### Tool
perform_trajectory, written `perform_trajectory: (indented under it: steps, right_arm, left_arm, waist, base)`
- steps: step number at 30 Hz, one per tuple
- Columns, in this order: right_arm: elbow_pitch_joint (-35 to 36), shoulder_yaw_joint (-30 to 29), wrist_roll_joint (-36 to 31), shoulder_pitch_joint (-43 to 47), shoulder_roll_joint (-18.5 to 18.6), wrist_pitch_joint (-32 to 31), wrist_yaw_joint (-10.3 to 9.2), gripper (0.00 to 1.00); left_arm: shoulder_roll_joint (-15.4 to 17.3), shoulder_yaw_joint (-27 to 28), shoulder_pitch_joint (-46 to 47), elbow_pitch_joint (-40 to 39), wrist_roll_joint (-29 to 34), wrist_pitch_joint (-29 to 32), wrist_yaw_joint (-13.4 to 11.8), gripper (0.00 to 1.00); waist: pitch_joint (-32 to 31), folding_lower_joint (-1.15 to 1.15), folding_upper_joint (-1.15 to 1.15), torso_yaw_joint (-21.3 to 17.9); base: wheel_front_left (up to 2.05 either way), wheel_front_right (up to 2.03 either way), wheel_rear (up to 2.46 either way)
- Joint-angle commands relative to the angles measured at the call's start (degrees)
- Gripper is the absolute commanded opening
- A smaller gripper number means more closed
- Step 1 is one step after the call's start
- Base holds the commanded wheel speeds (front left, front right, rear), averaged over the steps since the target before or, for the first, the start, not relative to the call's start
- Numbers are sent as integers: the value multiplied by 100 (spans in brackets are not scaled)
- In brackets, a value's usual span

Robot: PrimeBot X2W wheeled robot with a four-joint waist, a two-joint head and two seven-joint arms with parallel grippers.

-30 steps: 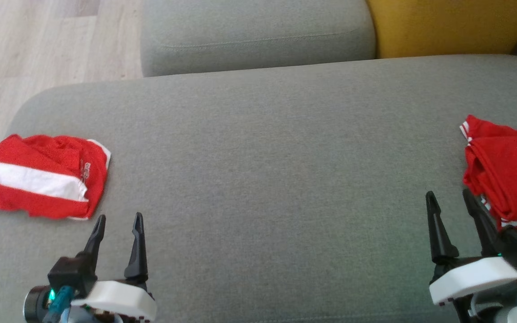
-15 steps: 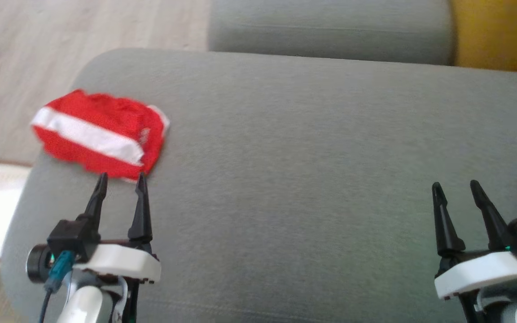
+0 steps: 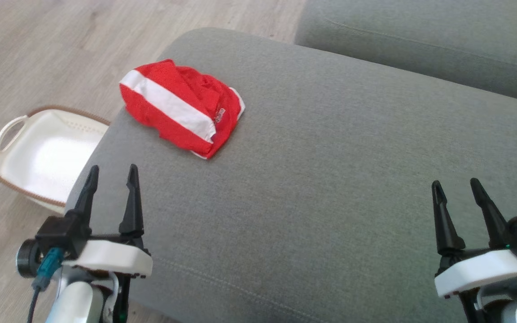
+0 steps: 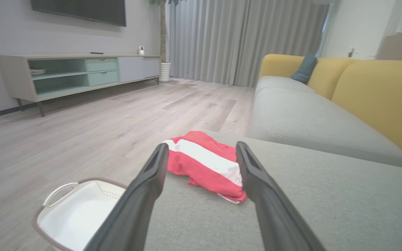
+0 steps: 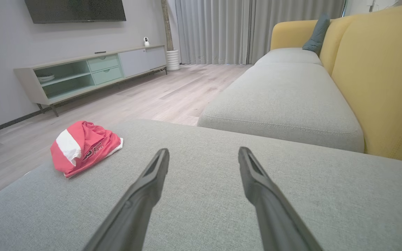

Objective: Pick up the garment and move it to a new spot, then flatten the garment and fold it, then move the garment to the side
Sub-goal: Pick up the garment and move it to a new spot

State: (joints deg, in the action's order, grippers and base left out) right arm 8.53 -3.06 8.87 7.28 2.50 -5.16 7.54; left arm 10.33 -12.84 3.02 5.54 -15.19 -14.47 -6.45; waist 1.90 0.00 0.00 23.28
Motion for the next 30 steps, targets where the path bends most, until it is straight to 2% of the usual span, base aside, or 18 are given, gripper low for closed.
perform_trajectory:
  steps: [1,11,19,25,30]
  right_arm:
    - [232,100,-76,-320,38,-28,-5,100]
    - [351,143,-169,-457,38,-141,-5,100]
    - [752,222,-240,-893,267,-426,-5,100]
    - [1040,214,-253,-1228,492,-613,-5,100]
    - [1076,229,-223,-1376,619,-650,-5,100]
  left_arm:
    - [30,271,337,-192,62,-51,35,100]
    - [-239,565,427,-115,208,-52,203,100]
    - [-465,731,1249,289,196,-52,357,100]
    - [-582,802,2288,1272,75,-52,568,100]
    - [-602,840,3109,2759,-91,-52,788,100]
  waist:
    - [31,0,0,103]
    - [332,0,0,58]
    - [1357,0,0,-375]
    - [2219,0,0,-654]
    - [2564,0,0,-784]
  base:
    - [0,0,0]
    - [0,0,0]
    - [0,0,0]
    - [0,0,0]
    - [0,0,0]
